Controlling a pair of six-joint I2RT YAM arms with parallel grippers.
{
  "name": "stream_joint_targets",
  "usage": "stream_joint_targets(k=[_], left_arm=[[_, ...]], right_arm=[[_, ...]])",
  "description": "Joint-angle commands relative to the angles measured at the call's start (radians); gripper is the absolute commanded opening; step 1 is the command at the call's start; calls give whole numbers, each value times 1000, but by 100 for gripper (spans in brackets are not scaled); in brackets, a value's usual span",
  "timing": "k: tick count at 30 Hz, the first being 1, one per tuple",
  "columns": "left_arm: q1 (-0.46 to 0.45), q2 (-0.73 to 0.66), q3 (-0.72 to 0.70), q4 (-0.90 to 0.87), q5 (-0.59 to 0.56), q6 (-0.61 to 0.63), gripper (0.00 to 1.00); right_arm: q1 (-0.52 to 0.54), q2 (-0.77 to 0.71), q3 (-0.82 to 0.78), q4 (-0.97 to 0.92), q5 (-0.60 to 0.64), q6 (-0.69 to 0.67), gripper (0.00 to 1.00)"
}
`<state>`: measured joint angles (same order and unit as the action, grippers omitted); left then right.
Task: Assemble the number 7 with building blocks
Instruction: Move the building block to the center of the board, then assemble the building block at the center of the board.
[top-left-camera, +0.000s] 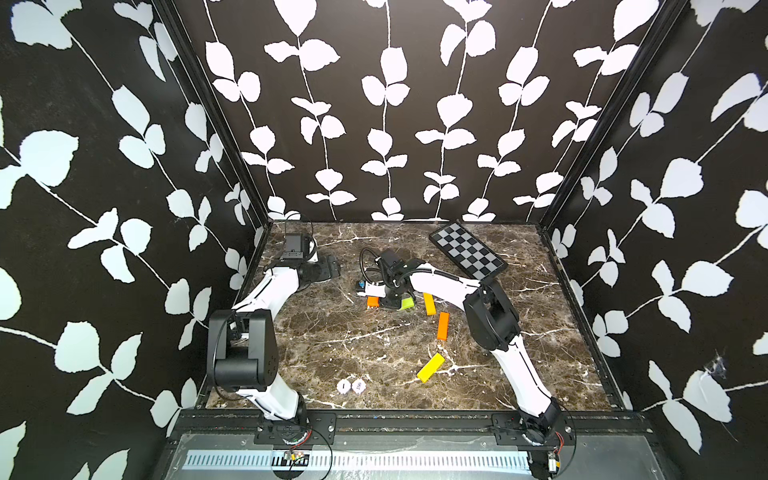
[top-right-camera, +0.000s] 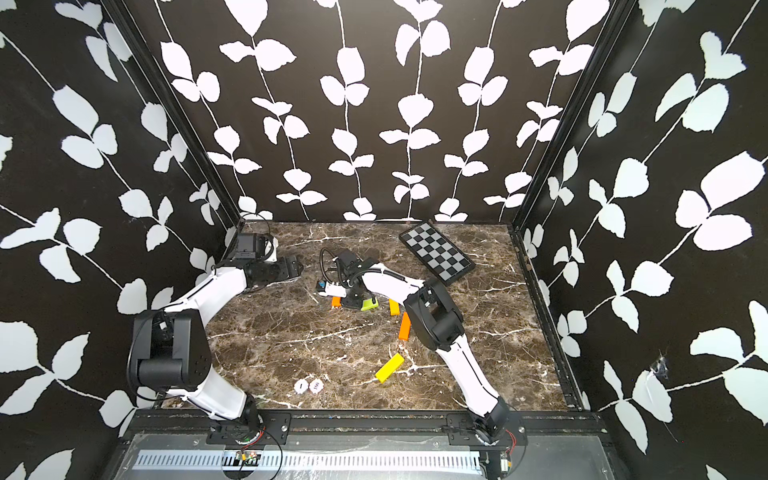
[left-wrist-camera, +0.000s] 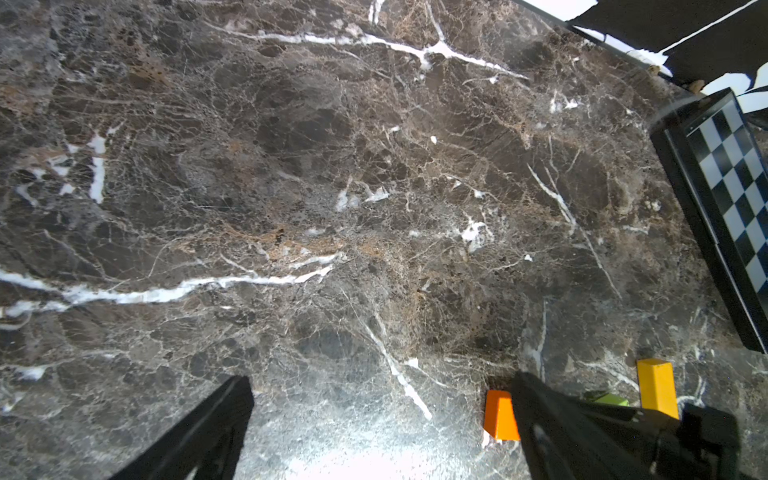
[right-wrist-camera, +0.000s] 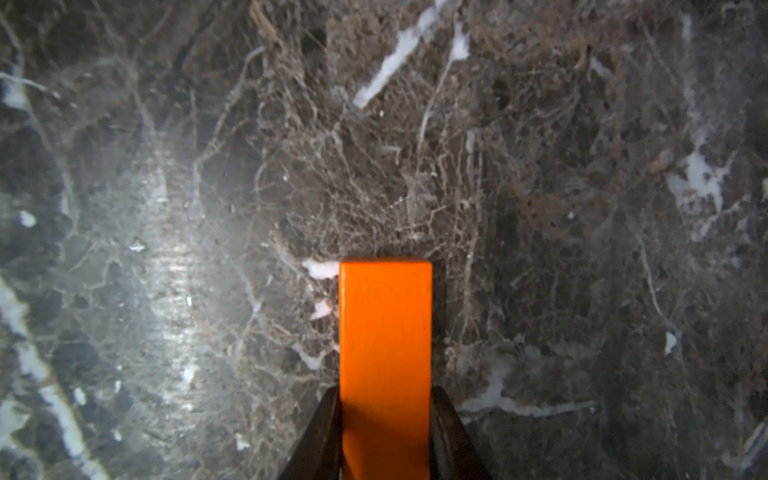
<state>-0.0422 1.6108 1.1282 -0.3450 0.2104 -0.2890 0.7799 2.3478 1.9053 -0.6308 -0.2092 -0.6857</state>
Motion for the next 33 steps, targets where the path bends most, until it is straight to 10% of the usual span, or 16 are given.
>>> stream_joint_targets(k=[1, 12, 24, 33], left_arm=[[9, -3, -17, 17, 14, 4, 99], [8, 6, -17, 15, 21, 3, 99], [-56, 30, 30, -24, 71, 26, 99], [-125, 83, 44, 21, 169, -32, 97]], right_arm=[[-13, 42, 9, -18, 4, -31, 29], [-14, -94, -112, 134, -2, 11, 67], [-133, -444, -449, 221, -72, -11, 68], [-178, -366, -423, 105, -138, -71, 60]])
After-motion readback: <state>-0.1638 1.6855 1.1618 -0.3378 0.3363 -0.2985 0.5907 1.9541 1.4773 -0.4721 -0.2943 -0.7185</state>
